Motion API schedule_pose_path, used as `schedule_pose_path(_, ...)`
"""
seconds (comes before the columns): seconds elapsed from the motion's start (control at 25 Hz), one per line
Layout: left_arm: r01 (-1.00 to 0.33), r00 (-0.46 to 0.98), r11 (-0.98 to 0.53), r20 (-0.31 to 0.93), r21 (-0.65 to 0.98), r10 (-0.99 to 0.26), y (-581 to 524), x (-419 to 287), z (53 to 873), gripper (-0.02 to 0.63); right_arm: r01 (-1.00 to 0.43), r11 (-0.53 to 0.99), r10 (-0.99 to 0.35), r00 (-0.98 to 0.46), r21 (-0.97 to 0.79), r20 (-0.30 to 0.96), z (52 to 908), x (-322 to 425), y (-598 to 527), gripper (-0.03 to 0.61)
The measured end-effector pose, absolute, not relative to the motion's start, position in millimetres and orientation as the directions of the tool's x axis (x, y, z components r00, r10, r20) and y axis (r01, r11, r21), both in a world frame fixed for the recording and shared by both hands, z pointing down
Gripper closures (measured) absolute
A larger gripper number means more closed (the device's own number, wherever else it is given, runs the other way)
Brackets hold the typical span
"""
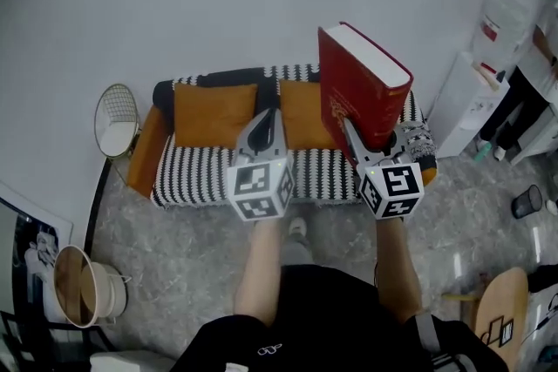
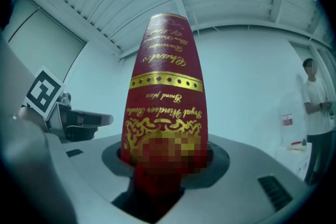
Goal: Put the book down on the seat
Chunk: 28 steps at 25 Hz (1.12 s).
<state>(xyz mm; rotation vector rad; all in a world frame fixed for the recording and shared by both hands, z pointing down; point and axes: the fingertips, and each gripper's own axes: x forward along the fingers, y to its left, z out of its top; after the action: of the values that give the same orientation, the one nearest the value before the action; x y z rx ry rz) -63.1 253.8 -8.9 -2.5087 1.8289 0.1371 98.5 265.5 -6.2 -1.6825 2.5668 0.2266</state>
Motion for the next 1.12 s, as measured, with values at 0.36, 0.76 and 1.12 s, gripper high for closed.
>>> schedule_pose_path(0.36,-0.963,0.265,-0.264,0.027,0.054,-0.964,168,-114,26,0.600,-0.902,0.432,-0.901,-0.433,0.016,-0.035,33,50,166,0.368)
schedule_pose_path(0.76,-0.942,0.320,-0.309,0.078,0.130,-0.944,65,-122,50,0.600,-0.911,0.412,-0.910,-0.412,0.001,0.037,55,31,63,0.367)
schedule_pose_path(1.12,-0.895,0.419,-0.396,0.083,0.205,-0.904,-28,-96,56,0.600,-0.931,0.363,-0.930,-0.358,0.050,0.079,48,40,-15,0.367)
